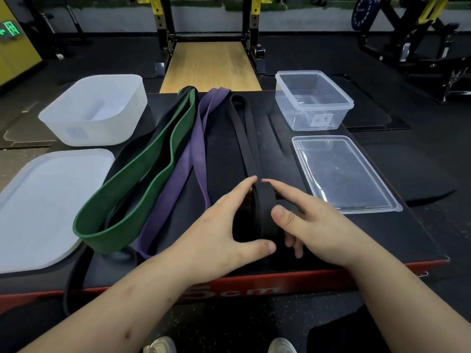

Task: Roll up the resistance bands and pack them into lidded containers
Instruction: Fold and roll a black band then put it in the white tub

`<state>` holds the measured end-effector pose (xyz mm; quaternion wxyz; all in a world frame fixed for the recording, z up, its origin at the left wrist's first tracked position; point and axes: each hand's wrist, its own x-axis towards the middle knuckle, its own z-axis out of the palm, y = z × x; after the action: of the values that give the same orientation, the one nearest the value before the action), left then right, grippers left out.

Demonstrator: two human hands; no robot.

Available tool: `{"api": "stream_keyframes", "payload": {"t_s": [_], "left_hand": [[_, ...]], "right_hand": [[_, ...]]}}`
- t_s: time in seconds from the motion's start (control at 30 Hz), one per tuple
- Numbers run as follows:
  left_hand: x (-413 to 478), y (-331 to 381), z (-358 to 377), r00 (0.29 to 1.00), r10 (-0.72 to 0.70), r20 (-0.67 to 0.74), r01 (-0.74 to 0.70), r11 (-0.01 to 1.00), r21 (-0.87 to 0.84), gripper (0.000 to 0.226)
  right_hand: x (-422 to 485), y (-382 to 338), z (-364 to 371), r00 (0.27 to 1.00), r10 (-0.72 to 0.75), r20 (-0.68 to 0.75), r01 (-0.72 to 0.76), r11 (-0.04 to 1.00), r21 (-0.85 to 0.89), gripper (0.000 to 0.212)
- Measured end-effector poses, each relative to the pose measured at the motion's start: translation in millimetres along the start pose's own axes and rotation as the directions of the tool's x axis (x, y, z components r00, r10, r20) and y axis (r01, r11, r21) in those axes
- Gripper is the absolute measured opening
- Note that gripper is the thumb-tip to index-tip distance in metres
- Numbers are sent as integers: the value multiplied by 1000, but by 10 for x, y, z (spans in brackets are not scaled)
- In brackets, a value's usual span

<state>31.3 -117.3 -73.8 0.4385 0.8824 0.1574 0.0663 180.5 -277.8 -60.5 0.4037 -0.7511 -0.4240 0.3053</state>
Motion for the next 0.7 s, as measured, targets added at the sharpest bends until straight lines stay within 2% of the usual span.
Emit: {"api": "stream_keyframes", "payload": {"t_s": [0.17,0.23,0.33,0.57,0.7], "left_hand": [[67,10,-17,1000,8,-19,-8,1000,-4,92],[91,19,-32,999,33,-21,-33,999,-33,80],[91,53,-65,999,49,-23,-51,996,-72,66],[-73,69,-6,998,58,-12,-59,996,-71,58],[-118,57,35,997,63,-41,-64,997,-37,61]], "right_hand": [[35,-1,-40,1000,-24,20,23,999,34,80],[36,7,-61,999,-22,41,22,1000,-1,84],[65,5,-63,999,-28,30,28,1000,-3,78],[-73,12,-24,992,-93,82,86,993,85,50],[-84,39,-34,993,-74,89,66,994,86,55]]}}
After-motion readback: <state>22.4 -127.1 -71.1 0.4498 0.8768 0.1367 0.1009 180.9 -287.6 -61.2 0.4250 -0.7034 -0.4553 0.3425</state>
